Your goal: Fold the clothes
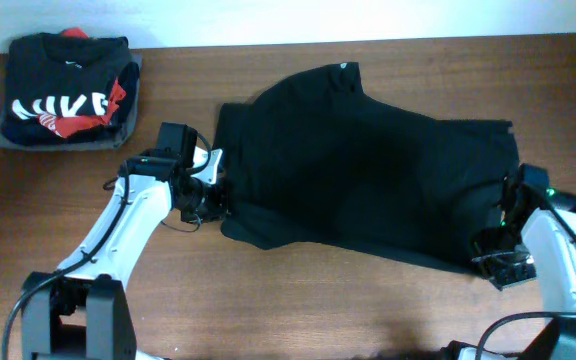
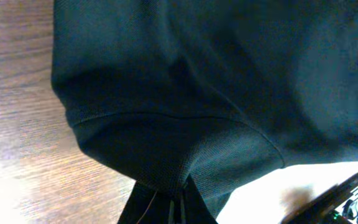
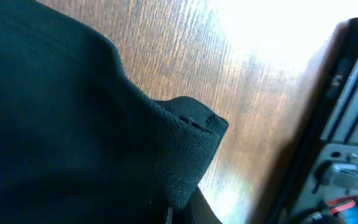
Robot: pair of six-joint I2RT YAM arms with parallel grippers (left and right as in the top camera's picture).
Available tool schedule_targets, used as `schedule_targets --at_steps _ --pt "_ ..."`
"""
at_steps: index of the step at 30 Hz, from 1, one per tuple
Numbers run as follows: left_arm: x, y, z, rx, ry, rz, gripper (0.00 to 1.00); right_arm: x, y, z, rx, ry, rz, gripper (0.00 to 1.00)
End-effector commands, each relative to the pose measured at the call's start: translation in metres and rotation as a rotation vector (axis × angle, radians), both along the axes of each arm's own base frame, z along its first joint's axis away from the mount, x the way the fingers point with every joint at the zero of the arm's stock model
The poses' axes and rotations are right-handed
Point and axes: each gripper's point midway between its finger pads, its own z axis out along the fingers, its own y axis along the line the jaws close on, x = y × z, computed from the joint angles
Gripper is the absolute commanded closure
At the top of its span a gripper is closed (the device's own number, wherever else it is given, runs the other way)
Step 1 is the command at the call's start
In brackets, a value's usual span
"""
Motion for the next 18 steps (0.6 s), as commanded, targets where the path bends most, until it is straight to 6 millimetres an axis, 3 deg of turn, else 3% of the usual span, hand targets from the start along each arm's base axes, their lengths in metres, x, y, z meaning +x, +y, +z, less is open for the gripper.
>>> schedule_targets --at_steps 1,18 --pt "0.008 0.002 0.008 0.014 -0.048 -0.007 0.99 0.002 -0.008 0.009 -0.041 -0.002 -0.014 0.94" --pt "0.096 -0.011 0.051 -0.048 -0.471 -0.001 0.99 0.03 -0.018 0.008 -0.086 -0.12 -0.049 0.95"
